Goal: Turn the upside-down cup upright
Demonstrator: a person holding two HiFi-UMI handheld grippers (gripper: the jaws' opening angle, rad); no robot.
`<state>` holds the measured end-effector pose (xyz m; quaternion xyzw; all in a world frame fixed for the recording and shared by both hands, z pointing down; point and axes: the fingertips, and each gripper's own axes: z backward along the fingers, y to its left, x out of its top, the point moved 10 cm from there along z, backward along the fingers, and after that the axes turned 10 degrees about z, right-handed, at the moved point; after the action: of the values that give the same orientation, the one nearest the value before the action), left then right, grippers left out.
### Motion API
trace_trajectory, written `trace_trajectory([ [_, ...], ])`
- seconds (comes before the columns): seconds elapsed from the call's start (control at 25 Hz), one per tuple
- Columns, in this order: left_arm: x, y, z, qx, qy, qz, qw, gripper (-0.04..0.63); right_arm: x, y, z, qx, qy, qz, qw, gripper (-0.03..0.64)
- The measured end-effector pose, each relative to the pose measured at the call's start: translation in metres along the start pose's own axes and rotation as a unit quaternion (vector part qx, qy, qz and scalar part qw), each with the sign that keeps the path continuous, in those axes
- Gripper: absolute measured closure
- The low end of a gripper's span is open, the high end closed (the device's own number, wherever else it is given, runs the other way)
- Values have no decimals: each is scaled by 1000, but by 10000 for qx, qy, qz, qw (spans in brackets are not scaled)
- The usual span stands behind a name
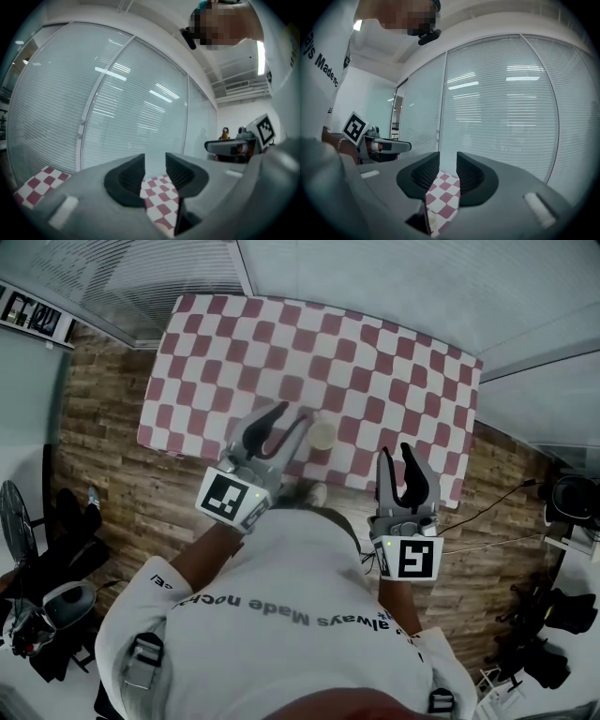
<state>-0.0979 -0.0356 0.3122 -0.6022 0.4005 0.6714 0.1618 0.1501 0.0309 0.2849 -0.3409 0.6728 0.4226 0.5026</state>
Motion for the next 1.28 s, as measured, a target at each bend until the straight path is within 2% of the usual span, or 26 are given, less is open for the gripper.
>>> trace_trajectory([
  [0.24,-22,17,-2,95,155,27,9998,456,-16,10,-17,301,260,222,9990,502],
  [0.36,-36,27,-3,119,285,-8,9995,456,-23,16,-29,466,282,509,9972,502],
  [0.48,-48,35,-3,141,395,-29,9991,456,-33,25,-37,749,589,826,9920,502],
  [0.6,-63,45,-5,151,467,-1,9988,456,-45,34,-46,1075,969,1177,9825,502],
  [0.92,-112,67,-8,127,755,13,9971,456,-82,63,-74,1750,1547,1657,9581,489],
  [1.28,-157,90,-11,202,945,228,9951,456,-140,96,-104,2525,2190,2255,9151,482],
])
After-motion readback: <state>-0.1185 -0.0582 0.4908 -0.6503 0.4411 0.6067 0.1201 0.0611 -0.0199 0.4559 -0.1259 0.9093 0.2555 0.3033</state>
